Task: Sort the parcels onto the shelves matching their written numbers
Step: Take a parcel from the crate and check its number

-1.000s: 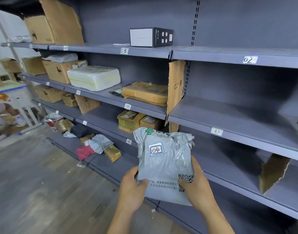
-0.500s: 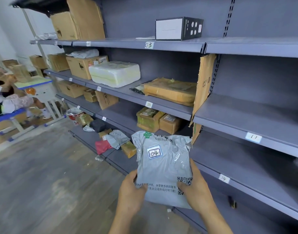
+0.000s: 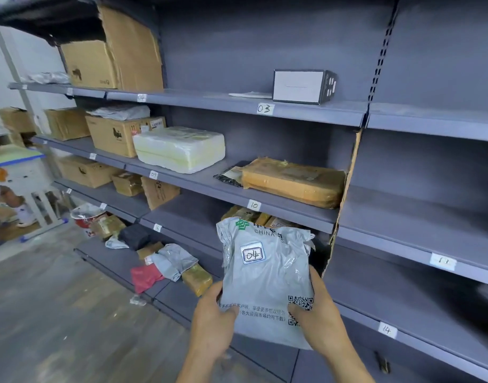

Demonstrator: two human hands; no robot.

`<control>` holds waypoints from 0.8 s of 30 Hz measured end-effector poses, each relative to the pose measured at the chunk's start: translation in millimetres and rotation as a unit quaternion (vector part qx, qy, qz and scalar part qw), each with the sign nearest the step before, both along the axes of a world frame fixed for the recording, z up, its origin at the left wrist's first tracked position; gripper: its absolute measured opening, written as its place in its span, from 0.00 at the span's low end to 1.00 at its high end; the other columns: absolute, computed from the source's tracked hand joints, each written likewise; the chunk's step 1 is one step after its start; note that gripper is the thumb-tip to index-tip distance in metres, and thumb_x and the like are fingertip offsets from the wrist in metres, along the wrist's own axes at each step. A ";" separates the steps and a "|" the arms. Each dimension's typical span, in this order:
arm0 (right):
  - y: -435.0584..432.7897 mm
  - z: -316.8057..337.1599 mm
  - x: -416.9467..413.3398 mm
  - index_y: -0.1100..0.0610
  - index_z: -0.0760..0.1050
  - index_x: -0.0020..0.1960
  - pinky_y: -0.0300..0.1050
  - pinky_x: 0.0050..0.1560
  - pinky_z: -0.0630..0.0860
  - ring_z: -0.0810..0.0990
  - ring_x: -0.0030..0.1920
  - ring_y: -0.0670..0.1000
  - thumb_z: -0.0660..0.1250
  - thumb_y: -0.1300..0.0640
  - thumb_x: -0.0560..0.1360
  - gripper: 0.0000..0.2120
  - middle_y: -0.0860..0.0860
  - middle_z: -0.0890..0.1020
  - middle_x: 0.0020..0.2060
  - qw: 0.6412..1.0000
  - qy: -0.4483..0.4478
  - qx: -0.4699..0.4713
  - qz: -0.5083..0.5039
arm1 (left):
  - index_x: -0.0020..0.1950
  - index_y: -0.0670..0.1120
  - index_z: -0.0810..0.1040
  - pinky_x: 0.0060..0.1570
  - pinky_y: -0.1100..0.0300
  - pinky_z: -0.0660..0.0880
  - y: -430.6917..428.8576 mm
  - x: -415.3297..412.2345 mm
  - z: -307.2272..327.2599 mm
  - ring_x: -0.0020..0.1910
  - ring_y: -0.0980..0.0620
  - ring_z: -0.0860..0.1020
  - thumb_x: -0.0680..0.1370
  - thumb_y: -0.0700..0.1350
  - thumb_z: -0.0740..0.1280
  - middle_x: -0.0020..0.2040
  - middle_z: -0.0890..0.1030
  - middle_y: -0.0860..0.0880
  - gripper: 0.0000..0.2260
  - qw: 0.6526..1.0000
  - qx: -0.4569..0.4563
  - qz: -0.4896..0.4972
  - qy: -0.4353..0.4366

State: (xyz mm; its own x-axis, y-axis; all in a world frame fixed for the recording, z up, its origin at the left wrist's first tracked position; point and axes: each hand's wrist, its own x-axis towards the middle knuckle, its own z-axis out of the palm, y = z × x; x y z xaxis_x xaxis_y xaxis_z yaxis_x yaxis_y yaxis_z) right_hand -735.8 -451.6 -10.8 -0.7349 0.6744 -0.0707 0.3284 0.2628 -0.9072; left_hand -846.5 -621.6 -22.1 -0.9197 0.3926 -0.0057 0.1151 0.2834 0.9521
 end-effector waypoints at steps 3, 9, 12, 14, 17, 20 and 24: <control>-20.2 3.0 -28.0 0.39 0.56 0.79 0.30 0.44 0.70 0.76 0.49 0.33 0.68 0.67 0.75 0.41 0.33 0.76 0.58 1.000 0.014 0.005 0.000 | 0.61 0.57 0.77 0.41 0.77 0.69 -21.2 -28.2 13.0 0.53 0.66 0.77 0.75 0.32 0.67 0.54 0.81 0.61 0.23 1.000 -0.002 -0.006 0.014; -53.8 14.1 -75.9 0.38 0.56 0.79 0.33 0.42 0.72 0.78 0.50 0.38 0.68 0.65 0.76 0.40 0.32 0.77 0.56 0.999 0.031 0.022 0.010 | 0.59 0.55 0.78 0.43 0.74 0.69 -58.1 -81.5 24.1 0.52 0.63 0.78 0.74 0.33 0.68 0.54 0.82 0.57 0.20 0.999 -0.015 -0.006 0.038; -61.7 19.4 -99.2 0.38 0.55 0.79 0.36 0.49 0.72 0.77 0.57 0.44 0.68 0.65 0.76 0.41 0.34 0.76 0.60 0.998 0.040 0.033 0.024 | 0.58 0.56 0.77 0.45 0.70 0.70 -67.7 -103.5 27.9 0.54 0.61 0.78 0.75 0.33 0.68 0.55 0.81 0.58 0.20 0.999 -0.005 -0.003 0.034; -64.8 24.6 -117.6 0.38 0.54 0.79 0.30 0.45 0.70 0.76 0.57 0.44 0.68 0.65 0.76 0.41 0.36 0.76 0.62 0.998 0.037 0.044 0.036 | 0.59 0.56 0.78 0.50 0.65 0.73 -72.2 -119.8 29.3 0.55 0.58 0.79 0.75 0.34 0.68 0.55 0.81 0.57 0.20 0.999 0.002 0.003 0.033; -66.0 30.1 -147.5 0.40 0.53 0.80 0.35 0.50 0.71 0.75 0.57 0.44 0.69 0.64 0.77 0.41 0.37 0.74 0.66 0.997 0.041 0.052 0.046 | 0.60 0.55 0.78 0.44 0.69 0.72 -75.6 -146.4 32.7 0.51 0.61 0.79 0.75 0.34 0.68 0.52 0.82 0.59 0.20 0.999 0.004 0.017 0.033; -65.2 33.0 -187.1 0.38 0.56 0.79 0.45 0.63 0.73 0.75 0.65 0.46 0.69 0.65 0.75 0.42 0.39 0.73 0.69 0.994 0.058 0.059 0.067 | 0.60 0.54 0.78 0.37 0.74 0.70 -78.3 -179.6 39.2 0.47 0.64 0.78 0.75 0.33 0.67 0.50 0.82 0.58 0.19 0.998 0.007 0.032 0.047; -60.8 37.4 -248.4 0.38 0.58 0.78 0.52 0.67 0.73 0.75 0.65 0.46 0.70 0.65 0.73 0.42 0.39 0.76 0.67 0.991 0.086 0.064 0.084 | 0.64 0.51 0.78 0.53 0.59 0.77 -79.0 -231.2 48.8 0.54 0.55 0.79 0.75 0.34 0.68 0.55 0.82 0.56 0.20 0.997 0.010 0.052 0.056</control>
State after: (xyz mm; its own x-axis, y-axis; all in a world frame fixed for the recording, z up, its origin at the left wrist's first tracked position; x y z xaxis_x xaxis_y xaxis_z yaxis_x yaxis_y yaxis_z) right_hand -984.2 -512.4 26.6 -0.8317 0.5366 0.1427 0.1139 0.4164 -0.9020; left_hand -1077.7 -700.6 26.7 -0.9496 0.2948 0.1069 0.1929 0.2802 0.9404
